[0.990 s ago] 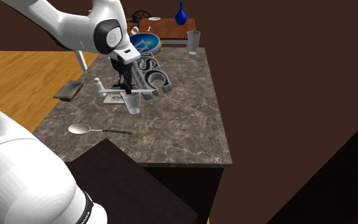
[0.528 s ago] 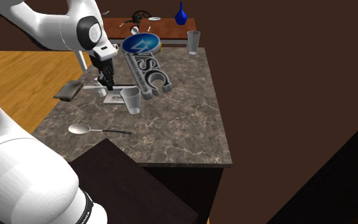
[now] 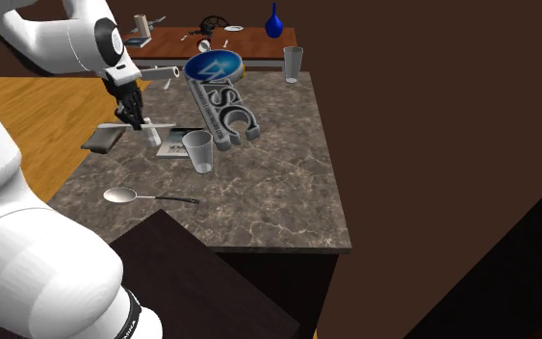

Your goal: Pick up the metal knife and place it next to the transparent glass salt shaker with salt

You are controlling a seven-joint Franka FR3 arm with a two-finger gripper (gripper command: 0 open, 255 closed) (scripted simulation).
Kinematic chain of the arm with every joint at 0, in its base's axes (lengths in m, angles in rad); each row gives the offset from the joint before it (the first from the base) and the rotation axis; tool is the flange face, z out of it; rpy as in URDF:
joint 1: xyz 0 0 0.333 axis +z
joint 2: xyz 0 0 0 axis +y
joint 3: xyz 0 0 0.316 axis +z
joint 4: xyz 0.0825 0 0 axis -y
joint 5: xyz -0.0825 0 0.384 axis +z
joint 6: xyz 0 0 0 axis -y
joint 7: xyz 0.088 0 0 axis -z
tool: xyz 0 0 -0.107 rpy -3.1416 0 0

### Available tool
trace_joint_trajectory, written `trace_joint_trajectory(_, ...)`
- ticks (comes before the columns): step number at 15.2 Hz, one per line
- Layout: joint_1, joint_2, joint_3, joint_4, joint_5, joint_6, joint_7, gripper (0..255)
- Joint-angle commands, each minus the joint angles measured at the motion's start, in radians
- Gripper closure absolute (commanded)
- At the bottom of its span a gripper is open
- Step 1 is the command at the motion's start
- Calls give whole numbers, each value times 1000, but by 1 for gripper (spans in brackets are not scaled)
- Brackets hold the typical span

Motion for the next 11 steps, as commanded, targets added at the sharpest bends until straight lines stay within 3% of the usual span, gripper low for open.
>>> trace_joint_trajectory(1,29,50,18,54,-56,-17,85,255)
trace_joint_trajectory(9,205,268,18,299,-256,-115,358,255)
trace_joint_trajectory(11,214,285,7,292,-273,-94,370,255)
